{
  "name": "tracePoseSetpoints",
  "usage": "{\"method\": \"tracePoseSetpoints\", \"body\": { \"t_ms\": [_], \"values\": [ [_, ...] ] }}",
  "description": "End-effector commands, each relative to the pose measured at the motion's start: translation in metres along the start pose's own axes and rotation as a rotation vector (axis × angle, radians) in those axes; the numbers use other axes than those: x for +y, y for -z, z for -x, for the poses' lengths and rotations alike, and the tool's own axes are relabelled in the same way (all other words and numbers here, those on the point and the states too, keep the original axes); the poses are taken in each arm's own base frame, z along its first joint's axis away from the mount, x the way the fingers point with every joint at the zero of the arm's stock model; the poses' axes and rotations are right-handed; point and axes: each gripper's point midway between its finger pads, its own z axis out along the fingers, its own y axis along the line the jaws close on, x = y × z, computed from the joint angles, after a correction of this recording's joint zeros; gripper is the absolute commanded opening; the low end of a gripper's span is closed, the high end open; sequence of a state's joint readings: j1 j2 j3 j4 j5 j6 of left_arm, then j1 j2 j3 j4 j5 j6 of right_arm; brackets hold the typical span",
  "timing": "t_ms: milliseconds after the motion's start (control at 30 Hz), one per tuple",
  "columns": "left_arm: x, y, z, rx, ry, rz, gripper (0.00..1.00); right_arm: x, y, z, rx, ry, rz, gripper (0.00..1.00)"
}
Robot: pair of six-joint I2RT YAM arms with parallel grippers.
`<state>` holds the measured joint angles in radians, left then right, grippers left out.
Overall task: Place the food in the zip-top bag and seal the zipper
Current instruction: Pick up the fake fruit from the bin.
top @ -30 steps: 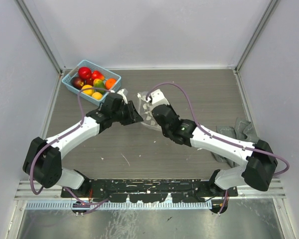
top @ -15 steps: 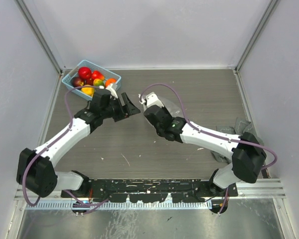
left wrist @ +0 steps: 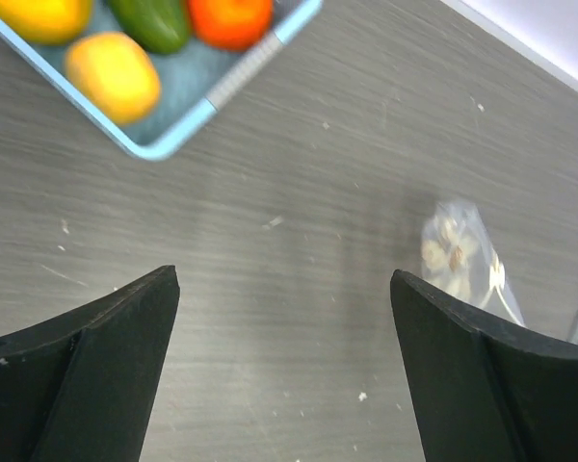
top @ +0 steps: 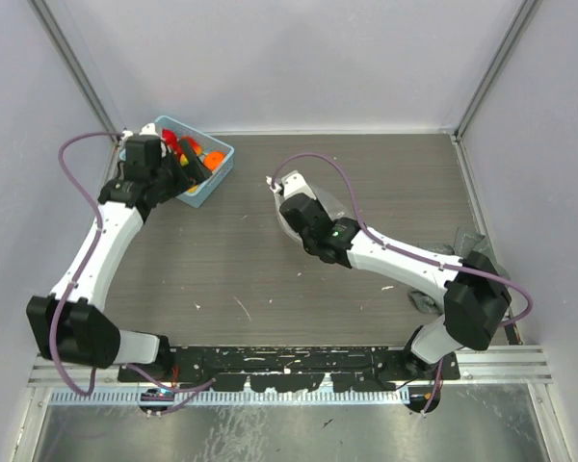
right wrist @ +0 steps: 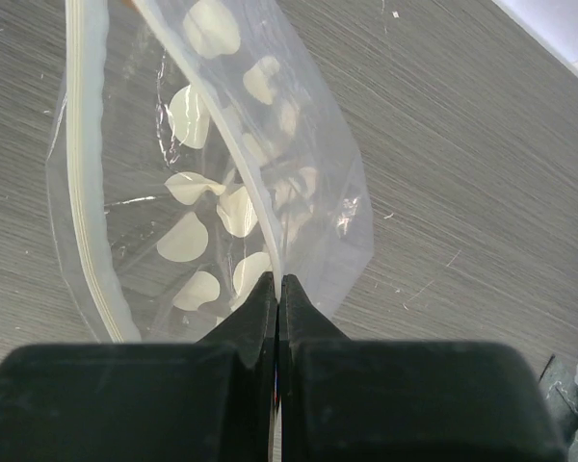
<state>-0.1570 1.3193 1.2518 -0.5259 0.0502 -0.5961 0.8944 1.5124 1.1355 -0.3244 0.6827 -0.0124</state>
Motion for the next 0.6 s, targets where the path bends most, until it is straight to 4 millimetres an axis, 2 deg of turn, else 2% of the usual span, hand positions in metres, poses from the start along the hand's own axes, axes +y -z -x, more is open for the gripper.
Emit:
{"method": "tracePoseSetpoints", "body": {
  "t_ms": [0,100,200,267,400,467,567],
  "values": [
    [0.029,-0.025,0.029,-0.015,-0.046,0.142,0.92,-0.002,0.0,0.026,-0.05,-0.062,0.025,0.0],
    [0.04,-0.053,0.038,0.005,-0.038,0.195,0.92,-0.002,-0.002,0.026,-0.047,-0.065,0.03,0.0],
    [0.04,-0.076,0.05,0.007,-0.038,0.211,0.92,0.0,-0.005,0.023,-0.04,-0.066,0.034,0.0],
    [0.047,-0.1,0.051,0.029,-0.042,0.243,0.91,0.002,-0.008,0.02,-0.035,-0.068,0.033,0.0],
    [0.057,-0.137,0.058,0.065,-0.057,0.288,0.88,0.003,-0.011,0.017,-0.027,-0.07,0.032,0.0],
    [0.062,-0.152,0.067,0.054,-0.061,0.315,0.84,0.004,-0.011,0.016,-0.03,-0.071,0.036,0.0],
    [0.073,-0.174,0.07,0.047,-0.066,0.345,0.8,0.008,-0.013,0.015,-0.03,-0.073,0.05,0.0]
  ]
}}
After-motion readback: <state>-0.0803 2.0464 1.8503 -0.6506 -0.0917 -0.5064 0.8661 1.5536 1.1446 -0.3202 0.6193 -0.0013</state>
